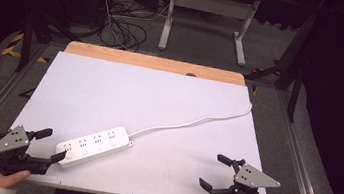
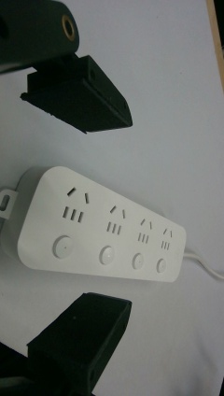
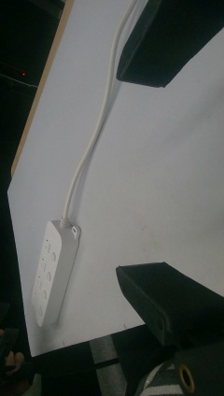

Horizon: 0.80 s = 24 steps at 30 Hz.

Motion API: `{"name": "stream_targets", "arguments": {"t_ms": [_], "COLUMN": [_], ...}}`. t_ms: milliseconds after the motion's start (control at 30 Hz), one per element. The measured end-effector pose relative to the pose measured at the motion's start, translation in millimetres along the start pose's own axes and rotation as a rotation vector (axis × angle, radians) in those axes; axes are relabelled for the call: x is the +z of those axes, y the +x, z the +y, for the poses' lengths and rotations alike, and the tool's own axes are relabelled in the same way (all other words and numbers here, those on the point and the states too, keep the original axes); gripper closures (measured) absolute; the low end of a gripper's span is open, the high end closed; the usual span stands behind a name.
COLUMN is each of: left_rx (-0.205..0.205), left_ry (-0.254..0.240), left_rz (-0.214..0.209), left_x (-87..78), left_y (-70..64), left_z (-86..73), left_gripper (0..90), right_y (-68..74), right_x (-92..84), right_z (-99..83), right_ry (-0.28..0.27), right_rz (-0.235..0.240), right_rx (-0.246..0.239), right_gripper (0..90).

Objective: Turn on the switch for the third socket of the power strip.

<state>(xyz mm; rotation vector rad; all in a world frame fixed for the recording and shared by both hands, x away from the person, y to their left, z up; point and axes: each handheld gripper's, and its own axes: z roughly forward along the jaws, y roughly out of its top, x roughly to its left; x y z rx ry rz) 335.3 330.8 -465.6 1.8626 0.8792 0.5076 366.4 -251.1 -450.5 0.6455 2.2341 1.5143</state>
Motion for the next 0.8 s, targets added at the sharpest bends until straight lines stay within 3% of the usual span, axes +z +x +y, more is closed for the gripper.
{"name": "stream_targets", "arguments": {"t_ms": [200, 300, 500, 667, 800], "left_rx": [0.061, 0.056, 0.006, -0.012, 0.000], "left_ry": [-0.006, -0.010, -0.011, -0.008, -0.010], "left_rz": [0.027, 0.022, -0.003, 0.005, 0.023], "left_x": [-0.1, 0.0, 1.0, 1.1, 0.3], "left_y": [-2.6, -2.9, -2.2, -0.6, -0.6], "left_z": [2.9, 3.3, 3.1, 2.5, 2.9], "left_gripper": [13.0, 13.0, 13.3, 13.3, 13.3], "right_y": [0.2, -0.2, -0.6, -0.5, -0.8], "right_x": [0.4, 0.5, 0.6, 1.5, 2.0], "right_z": [0.1, -0.1, -0.3, -0.3, -0.4], "right_ry": [0.004, 0.006, 0.008, 0.013, 0.017], "right_rz": [-0.002, -0.003, -0.001, -0.005, -0.006], "right_rx": [-0.001, 0.000, 0.000, 0.007, 0.006], "right_gripper": [6.8, 6.8, 6.8, 6.8, 6.8]}}
